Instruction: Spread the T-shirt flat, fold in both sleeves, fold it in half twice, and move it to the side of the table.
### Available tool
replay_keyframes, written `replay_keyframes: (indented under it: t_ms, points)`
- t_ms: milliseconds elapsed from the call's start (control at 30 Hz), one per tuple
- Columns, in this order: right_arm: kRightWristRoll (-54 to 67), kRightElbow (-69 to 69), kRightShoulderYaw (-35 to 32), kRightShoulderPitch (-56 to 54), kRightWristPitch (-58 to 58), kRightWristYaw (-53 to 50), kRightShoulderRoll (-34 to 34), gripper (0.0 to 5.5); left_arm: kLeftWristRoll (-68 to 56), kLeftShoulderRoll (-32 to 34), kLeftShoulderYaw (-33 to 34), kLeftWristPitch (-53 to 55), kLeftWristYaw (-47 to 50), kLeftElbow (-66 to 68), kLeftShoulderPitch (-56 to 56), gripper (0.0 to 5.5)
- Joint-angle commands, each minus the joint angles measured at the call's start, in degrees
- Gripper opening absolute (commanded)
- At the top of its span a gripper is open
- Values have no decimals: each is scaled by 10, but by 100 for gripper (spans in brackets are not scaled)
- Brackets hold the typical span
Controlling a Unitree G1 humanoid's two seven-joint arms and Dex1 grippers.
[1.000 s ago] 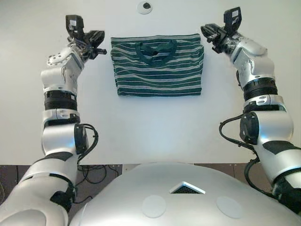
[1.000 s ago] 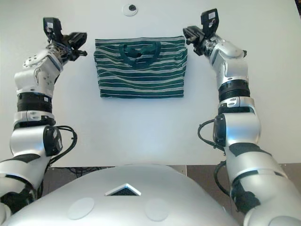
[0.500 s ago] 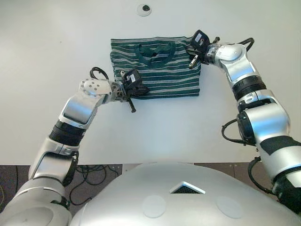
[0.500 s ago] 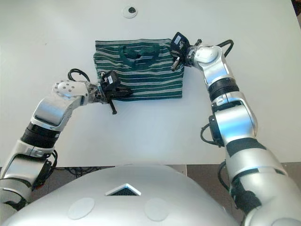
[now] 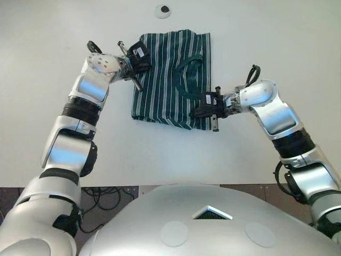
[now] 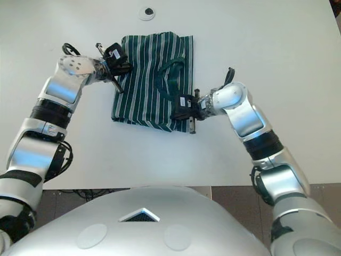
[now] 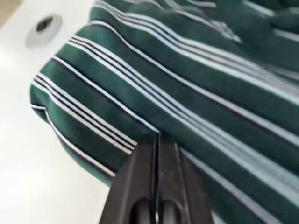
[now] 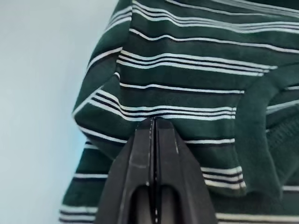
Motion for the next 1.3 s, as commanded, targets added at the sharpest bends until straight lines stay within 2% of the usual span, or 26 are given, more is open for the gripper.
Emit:
replay_keyframes:
  t_ms: [33, 133, 267, 333, 467, 667, 867, 1033, 1133, 1300]
  points:
    - [58, -58, -92, 6, 44, -37, -2, 29, -36, 52, 66, -28, -23, -114, 84, 0]
    - [61, -119, -132, 58, 7, -40, -49, 80, -33, 120, 95, -61, -45, -246, 197, 49]
    - [-40, -138, -123, 187, -209, -45, -176, 147, 31, 224, 121, -169, -42, -340, 353, 111]
    - [-67, -137, -124, 237, -293, -59, -204, 184, 72, 250, 131, -226, -16, -358, 401, 131]
    - [-135, -100, -105, 242, -411, -129, -187, 184, 155, 278, 111, -332, 20, -353, 445, 131]
    - [-258, -2, -55, 183, -530, -261, -123, 184, 217, 264, 71, -393, 36, -327, 403, 131]
    - [-302, 31, -7, 136, -589, -294, -97, 184, 243, 259, 34, -445, 25, -290, 337, 131]
    - [-326, 64, 13, 102, -587, -309, -80, 184, 250, 257, 12, -478, 15, -276, 303, 131]
    - [-329, 85, 19, 90, -571, -312, -73, 134, 254, 261, 6, -490, 11, -272, 290, 131]
    - [-299, 87, 21, 94, -557, -285, -84, 43, 263, 268, 3, -503, 8, -261, 281, 55]
